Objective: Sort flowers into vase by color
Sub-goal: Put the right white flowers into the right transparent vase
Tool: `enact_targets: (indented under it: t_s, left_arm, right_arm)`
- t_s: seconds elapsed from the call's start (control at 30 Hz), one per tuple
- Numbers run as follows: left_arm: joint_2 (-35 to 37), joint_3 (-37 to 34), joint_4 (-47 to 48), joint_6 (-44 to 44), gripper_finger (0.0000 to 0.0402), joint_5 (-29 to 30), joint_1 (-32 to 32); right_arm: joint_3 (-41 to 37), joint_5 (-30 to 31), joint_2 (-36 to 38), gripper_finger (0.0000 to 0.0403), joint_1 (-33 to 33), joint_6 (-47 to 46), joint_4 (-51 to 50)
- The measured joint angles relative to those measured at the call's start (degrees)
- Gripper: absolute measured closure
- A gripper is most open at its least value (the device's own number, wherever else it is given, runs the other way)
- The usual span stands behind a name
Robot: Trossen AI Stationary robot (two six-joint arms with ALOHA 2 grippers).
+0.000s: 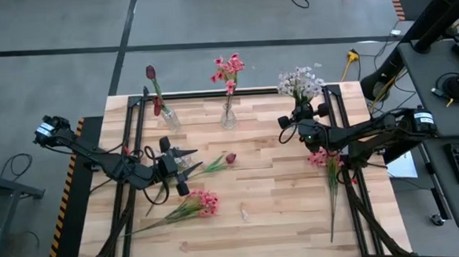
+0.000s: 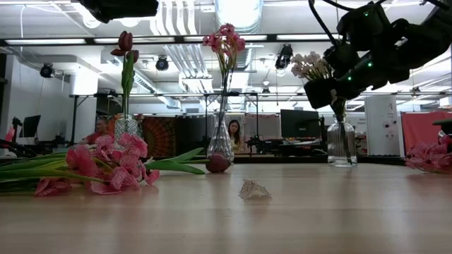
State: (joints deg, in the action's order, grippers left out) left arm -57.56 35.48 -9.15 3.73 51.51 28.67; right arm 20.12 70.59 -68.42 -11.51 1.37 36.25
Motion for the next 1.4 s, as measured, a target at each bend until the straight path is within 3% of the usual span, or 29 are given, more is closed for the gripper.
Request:
enact_targets:
  t_s: [0.3,0.63,1.03,1.4]
  left_arm:
    - [0.0,0.0,0.0,0.0,0.0226,0.0,0.0]
    - [0.0,0.0,0.0,0.0,0.0226,0.0,0.0]
    - [0.0,0.0,0.2,0.0,0.0226,0.0,0.0]
    - [0.0,0.0,0.2,0.0,0.0226,0.0,0.0]
  right_arm:
    - [0.0,0.0,0.2,0.0367,0.0,0.8,0.2]
    - [0.6,-0.1,0.4,0.0285,0.2,1.0,0.1]
    - [6.5,2.0,0.4,0.0208,3.6,7.9,0.3]
    - [11.7,4.8,0.4,0.0186,6.5,15.0,0.3]
